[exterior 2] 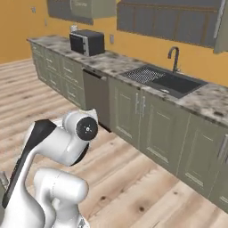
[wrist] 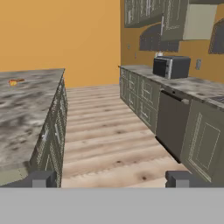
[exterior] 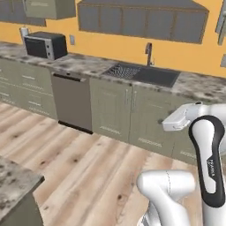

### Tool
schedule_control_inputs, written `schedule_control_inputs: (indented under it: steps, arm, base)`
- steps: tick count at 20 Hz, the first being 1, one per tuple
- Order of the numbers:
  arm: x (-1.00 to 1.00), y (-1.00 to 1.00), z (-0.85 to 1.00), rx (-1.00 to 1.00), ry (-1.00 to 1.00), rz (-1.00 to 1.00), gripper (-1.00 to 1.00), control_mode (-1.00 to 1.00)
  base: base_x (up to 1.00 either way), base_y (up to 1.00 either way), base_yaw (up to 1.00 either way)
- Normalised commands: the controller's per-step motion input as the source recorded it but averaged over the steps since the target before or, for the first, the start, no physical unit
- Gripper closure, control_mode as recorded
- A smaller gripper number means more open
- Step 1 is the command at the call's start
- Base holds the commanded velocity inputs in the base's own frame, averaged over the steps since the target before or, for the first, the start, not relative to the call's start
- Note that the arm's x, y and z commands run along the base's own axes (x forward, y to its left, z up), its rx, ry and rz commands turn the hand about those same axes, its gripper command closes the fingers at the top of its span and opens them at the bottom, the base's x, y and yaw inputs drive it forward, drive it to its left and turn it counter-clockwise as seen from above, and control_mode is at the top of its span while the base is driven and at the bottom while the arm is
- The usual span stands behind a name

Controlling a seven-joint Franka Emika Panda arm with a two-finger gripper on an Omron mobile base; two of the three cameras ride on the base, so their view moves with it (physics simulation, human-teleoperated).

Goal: Move the ketchup and mustard from the cabinet to the dining counter.

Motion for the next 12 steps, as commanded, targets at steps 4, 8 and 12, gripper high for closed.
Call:
schedule_control_inputs:
  steps: [4,8,12]
  arm:
    - [0.0,0.0,0.0,0.0,0.0,0.0,-1.0,1.0]
    - [0.0,0.0,0.0,0.0,0.0,0.0,-1.0,1.0]
    - [0.0,0.0,0.0,0.0,0.0,0.0,-1.0,1.0]
  base:
    - [-0.11,-0.96,-0.55]
    - [-0.01,-0.69,-0.47]
    - [0.52,-0.03,-0.25]
